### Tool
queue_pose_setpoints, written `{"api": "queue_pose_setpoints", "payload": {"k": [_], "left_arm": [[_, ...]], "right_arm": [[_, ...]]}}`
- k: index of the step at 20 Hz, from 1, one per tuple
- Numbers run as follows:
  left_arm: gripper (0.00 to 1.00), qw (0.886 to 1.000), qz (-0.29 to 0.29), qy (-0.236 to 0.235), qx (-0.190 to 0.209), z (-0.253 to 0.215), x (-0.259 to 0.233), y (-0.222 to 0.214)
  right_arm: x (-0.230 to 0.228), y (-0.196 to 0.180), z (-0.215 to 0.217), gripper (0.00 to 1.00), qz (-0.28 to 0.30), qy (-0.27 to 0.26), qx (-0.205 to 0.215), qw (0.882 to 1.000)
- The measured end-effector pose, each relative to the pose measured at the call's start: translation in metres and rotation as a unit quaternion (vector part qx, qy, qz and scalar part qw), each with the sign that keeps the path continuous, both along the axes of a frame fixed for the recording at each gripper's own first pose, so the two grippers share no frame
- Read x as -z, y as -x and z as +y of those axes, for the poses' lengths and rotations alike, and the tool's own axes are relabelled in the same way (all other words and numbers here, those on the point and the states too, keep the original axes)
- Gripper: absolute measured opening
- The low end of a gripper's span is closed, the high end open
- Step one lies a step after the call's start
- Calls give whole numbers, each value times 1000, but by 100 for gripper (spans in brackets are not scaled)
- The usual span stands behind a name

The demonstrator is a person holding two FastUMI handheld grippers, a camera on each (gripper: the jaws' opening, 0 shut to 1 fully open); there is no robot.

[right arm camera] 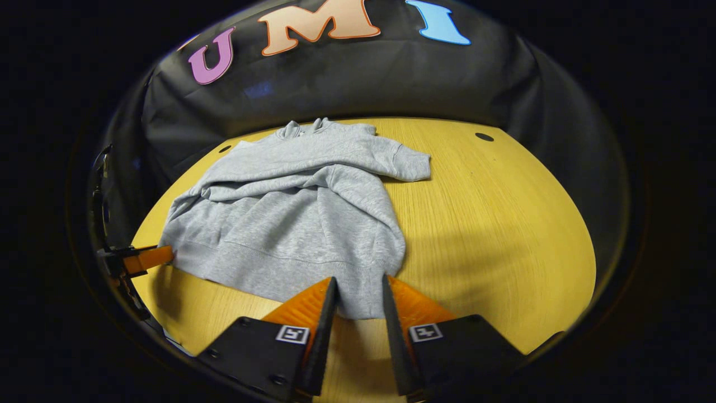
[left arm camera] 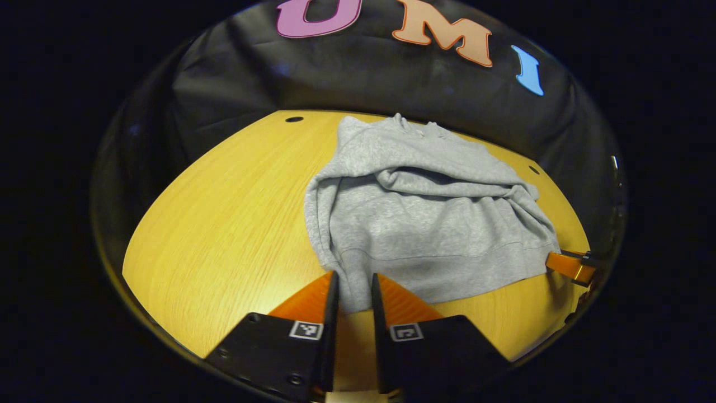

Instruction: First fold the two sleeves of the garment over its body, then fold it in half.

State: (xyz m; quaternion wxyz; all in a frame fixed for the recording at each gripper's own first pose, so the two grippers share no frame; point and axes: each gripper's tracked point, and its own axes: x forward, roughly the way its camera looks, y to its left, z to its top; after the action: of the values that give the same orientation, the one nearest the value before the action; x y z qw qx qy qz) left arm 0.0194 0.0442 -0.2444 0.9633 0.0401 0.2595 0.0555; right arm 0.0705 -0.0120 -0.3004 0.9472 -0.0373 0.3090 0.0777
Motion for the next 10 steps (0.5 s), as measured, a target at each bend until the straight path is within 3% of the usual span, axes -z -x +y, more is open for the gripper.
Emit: {"api": "queue_pose_setpoints", "payload": {"k": [1,2,5,6,7,10], "left_arm": [[13,1000,2,-3,4,1,0,1],[10,1000,4,-5,9,0,0,0],[3,1000,5,5,24,-3,0,-3],[2,1000,6,12,23,-5,2,-3],[1,1000,7,17,21,-7,3,-2],[1,1000,4,22,15,-7,1,-2]], "right_arm": [[1,1,2,34,5,-4,4,1000],[0,0,2,23,5,-4,4,1000],[0,0,3,12,7,0,9,1000],[-1,1,3,13,3,5,10,1000],[-6,5,4,6,0,10,13,1000],[-5,2,8,7,-4,5,20,1000]]}}
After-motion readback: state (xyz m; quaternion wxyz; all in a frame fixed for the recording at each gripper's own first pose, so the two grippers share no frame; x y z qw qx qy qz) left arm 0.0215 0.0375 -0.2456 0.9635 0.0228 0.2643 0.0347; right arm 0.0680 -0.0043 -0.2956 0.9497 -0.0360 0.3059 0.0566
